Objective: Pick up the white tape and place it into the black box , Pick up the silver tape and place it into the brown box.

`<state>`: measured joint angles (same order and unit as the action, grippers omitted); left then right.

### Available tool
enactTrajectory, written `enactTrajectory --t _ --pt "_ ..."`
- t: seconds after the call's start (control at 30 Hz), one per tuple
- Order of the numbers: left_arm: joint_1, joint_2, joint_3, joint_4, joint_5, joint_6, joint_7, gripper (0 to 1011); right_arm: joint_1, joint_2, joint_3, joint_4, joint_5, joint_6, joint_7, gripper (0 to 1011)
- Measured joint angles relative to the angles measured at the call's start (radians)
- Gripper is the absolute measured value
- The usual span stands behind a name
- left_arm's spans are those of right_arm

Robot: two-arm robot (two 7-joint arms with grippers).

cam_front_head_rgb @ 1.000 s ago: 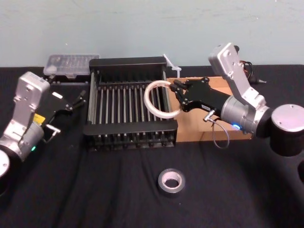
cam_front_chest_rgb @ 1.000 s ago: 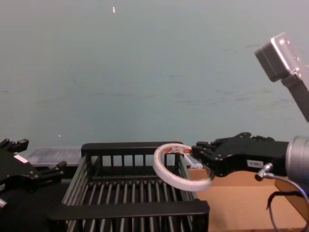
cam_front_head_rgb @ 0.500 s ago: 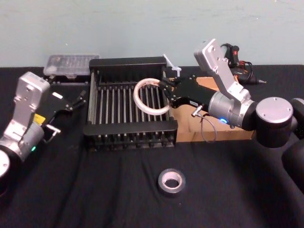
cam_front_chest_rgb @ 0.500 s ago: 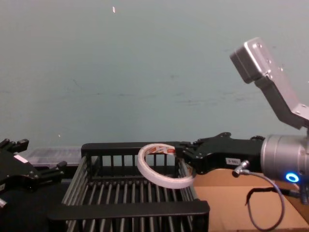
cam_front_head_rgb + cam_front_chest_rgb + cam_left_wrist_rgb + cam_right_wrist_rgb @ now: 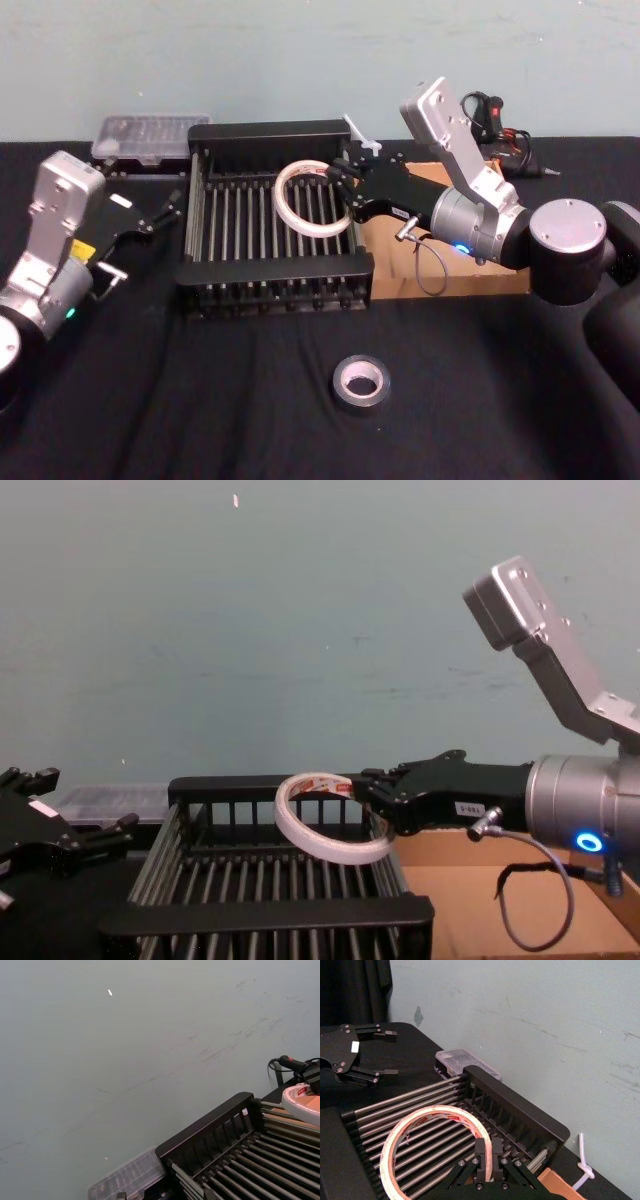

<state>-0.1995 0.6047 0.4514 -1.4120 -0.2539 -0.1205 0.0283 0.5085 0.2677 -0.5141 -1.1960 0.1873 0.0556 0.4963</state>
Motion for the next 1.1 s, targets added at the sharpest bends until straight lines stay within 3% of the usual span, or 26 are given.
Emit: enactTrajectory --t 0.33,0.73,0.8,1.1 --pt "0.000 0.000 0.000 0.000 0.000 0.000 0.000 1001 0.000 0.000 0.001 -0.002 0.000 0.002 -0.001 88" --pt "0.000 0.000 0.000 0.000 0.000 0.000 0.000 1001 0.000 0.001 0.001 -0.003 0.001 0.004 -0.001 417" --pt "0.000 0.000 0.000 0.000 0.000 0.000 0.000 1001 -0.001 0.001 0.001 -0.003 0.001 0.004 -0.001 523" --pt "0.000 0.000 0.000 0.000 0.000 0.000 0.000 1002 -0.001 0.002 0.001 -0.004 0.001 0.005 -0.001 792"
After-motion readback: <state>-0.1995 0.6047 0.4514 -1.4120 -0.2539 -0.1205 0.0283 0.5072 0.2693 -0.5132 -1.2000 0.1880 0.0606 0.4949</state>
